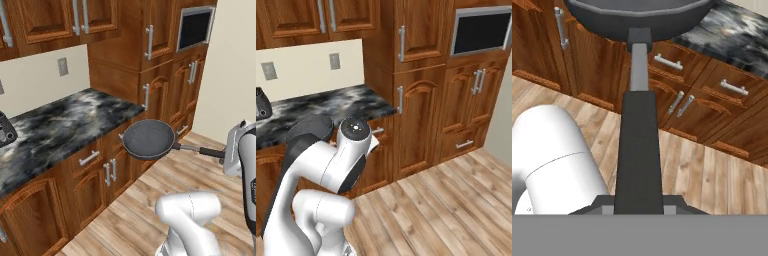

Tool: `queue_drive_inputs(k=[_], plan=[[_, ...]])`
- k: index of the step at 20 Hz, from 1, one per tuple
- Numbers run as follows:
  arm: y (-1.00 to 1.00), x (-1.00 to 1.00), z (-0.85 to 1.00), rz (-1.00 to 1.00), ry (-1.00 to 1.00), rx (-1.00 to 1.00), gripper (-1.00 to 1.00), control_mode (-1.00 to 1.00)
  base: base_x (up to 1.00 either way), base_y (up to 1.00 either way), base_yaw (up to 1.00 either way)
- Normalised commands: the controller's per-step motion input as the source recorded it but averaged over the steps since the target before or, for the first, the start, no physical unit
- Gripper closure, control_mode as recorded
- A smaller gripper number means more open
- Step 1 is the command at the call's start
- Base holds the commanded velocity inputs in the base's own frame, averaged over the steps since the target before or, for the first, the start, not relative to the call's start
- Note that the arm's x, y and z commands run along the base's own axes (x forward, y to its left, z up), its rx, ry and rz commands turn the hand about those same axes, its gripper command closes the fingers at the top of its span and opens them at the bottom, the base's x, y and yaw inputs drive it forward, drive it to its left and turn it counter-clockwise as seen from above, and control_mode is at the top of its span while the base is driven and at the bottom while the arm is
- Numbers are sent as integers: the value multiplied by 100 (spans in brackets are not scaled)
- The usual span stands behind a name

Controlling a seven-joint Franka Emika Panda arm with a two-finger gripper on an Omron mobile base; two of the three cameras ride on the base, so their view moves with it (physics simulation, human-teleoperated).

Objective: Move the pot and pan from the stove into the sink.

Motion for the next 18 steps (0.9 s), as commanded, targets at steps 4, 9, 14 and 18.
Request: queue_drive_inputs(k=[4,9,14,18], plan=[[0,0,0,0,0,0,100,100,-40,45,19],[0,0,0,0,0,0,100,100,-41,49,19],[0,0,0,0,0,0,100,100,-41,57,19],[0,0,0,0,0,0,100,100,-34,56,17]])
